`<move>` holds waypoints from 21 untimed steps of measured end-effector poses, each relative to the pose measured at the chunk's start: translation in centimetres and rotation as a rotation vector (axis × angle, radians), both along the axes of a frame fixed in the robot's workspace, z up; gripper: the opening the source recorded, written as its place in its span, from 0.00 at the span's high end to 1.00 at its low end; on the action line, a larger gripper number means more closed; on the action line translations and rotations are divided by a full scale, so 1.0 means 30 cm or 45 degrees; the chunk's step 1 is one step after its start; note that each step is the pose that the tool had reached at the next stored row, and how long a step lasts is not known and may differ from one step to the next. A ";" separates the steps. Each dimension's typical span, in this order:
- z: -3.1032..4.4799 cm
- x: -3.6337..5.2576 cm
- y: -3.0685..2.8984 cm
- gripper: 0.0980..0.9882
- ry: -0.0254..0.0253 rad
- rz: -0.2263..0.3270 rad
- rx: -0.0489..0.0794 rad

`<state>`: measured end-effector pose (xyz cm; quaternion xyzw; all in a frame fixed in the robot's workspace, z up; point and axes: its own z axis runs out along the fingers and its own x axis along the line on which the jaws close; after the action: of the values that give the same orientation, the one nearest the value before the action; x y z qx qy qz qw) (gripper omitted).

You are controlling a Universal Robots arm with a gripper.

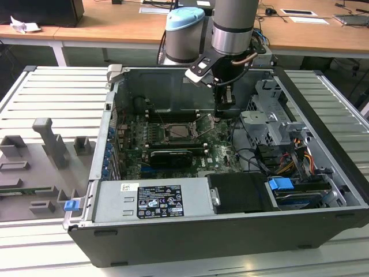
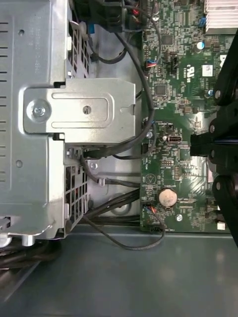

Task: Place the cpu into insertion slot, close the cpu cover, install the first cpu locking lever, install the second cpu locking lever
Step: 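Close the cpu cover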

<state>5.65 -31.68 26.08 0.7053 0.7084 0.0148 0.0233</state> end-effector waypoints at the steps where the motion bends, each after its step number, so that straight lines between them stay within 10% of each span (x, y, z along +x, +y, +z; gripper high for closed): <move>1: -0.003 0.004 0.000 0.99 0.0000 0.000 0.000; 9: -0.062 0.024 0.005 0.99 0.0000 0.000 0.000; 21: -0.060 -0.036 0.005 0.99 0.0003 0.000 0.000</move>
<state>4.57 -31.51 24.28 0.7052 0.7084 0.0148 0.0230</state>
